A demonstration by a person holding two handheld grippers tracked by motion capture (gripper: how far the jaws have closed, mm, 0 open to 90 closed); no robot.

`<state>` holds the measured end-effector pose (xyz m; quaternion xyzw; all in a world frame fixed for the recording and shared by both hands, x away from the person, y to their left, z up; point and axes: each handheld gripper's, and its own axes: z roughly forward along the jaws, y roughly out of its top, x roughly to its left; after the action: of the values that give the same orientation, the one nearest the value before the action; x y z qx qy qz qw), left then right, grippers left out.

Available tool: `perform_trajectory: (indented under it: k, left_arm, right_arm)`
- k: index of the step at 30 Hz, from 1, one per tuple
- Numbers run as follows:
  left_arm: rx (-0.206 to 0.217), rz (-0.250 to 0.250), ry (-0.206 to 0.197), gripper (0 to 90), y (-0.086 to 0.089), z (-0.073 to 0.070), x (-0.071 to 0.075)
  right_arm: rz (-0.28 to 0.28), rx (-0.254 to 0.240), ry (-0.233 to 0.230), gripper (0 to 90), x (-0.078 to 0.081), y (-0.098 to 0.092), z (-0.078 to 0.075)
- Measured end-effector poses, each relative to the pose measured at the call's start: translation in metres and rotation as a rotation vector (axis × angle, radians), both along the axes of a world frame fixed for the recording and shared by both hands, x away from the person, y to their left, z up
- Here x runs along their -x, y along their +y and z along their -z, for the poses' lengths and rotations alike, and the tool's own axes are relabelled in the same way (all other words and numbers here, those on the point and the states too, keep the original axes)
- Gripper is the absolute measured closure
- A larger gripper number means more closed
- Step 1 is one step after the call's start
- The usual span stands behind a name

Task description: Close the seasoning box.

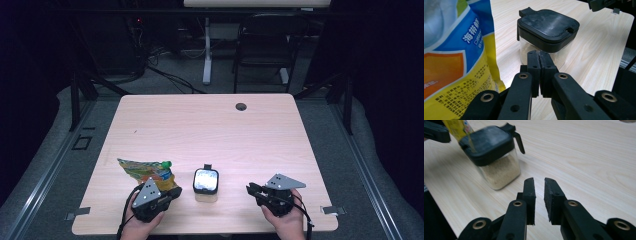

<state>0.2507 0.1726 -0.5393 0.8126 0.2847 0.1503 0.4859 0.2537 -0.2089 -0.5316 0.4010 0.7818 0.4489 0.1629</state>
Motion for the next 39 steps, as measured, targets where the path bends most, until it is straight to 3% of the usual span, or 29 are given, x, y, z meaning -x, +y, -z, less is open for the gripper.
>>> perform_trajectory:
  k: [11, 13, 27, 39]
  left_arm:
    - [-0.002, 0.001, 0.006, 87.5, -0.001, 0.002, -0.001]
    - [0.003, 0.001, 0.004, 87.4, -0.001, 0.003, -0.001]
    - [-0.015, 0.001, 0.017, 84.2, -0.002, 0.006, -0.002]
    - [-0.017, 0.006, 0.023, 77.4, -0.005, 0.008, -0.002]
  right_arm:
    - [0.054, -0.029, 0.058, 76.5, -0.005, -0.006, 0.017]
    - [0.049, -0.016, 0.062, 75.3, -0.004, -0.005, 0.018]
    - [0.023, 0.013, 0.056, 68.4, -0.007, 0.008, 0.023]
    - [0.004, 0.003, 0.045, 63.0, -0.005, 0.012, 0.022]
